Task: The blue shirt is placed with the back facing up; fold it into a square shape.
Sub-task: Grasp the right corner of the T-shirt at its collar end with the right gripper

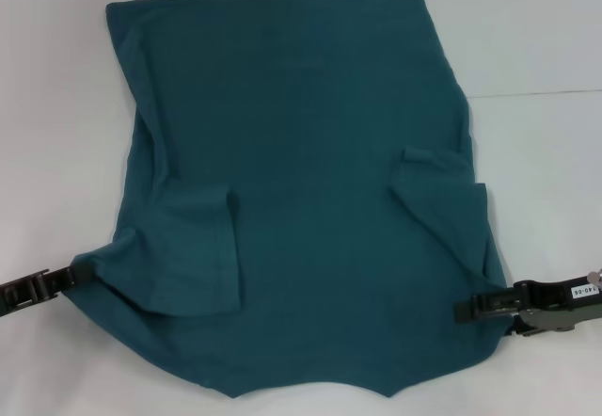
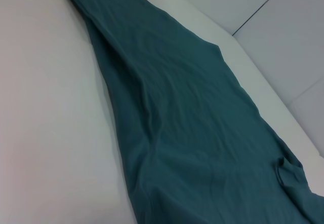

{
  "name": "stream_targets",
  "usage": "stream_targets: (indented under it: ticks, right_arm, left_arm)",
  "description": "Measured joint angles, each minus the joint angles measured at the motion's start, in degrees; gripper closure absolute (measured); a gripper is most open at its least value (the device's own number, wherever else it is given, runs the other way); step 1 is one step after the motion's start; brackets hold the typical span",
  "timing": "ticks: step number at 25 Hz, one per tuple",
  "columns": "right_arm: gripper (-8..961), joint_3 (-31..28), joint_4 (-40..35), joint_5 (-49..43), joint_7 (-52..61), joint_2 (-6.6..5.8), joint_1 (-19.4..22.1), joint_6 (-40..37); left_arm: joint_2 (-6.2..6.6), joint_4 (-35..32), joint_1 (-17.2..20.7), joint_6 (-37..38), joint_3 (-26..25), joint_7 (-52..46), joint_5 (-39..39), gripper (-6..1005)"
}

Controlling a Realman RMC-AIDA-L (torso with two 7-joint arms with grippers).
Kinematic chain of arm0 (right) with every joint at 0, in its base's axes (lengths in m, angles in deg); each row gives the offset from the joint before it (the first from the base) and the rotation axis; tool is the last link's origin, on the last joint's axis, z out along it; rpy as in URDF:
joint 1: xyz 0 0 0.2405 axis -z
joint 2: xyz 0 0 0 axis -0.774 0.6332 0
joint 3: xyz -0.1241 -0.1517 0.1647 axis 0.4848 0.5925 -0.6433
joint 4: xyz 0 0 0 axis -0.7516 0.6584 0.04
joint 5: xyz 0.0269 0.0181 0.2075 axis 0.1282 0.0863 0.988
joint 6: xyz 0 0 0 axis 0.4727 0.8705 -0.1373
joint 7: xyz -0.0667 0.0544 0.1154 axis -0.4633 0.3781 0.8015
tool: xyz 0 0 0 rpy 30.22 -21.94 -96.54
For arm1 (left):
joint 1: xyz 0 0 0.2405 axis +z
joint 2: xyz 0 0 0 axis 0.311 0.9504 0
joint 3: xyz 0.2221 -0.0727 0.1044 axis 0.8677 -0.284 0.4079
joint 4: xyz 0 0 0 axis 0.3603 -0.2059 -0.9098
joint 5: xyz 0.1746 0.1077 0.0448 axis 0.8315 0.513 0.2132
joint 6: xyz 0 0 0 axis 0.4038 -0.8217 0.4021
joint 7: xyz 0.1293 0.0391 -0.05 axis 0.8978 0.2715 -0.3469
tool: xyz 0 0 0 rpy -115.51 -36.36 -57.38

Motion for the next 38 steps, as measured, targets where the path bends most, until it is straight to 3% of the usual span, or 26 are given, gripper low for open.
stream_targets:
  ticks: [13, 20, 26, 38]
  right_arm:
    - [95, -0.4, 0.0, 0.1, 0.5, 0.12, -0.1, -0.4]
    - [97, -5.1, 0.0, 0.3, -0.2, 1.40, 0.3, 0.1]
    - [99, -10.4, 2.6, 3.0, -1.9, 1.15, 1.9, -0.6]
    - [102, -10.7, 5.9, 4.9, -2.5, 1.09, 3.2, -2.3]
  left_arm:
    - [0.01, 0.0, -0.2, -0.1, 0.2, -0.1, 0.0, 984]
    - [0.01, 0.1, -0.2, -0.1, 0.2, -0.1, 0.0, 984]
    - [0.01, 0.4, -0.6, -0.1, 0.2, 0.1, 0.2, 984]
    - [0.07, 1.3, -1.4, -0.3, 0.7, 0.4, 0.4, 984]
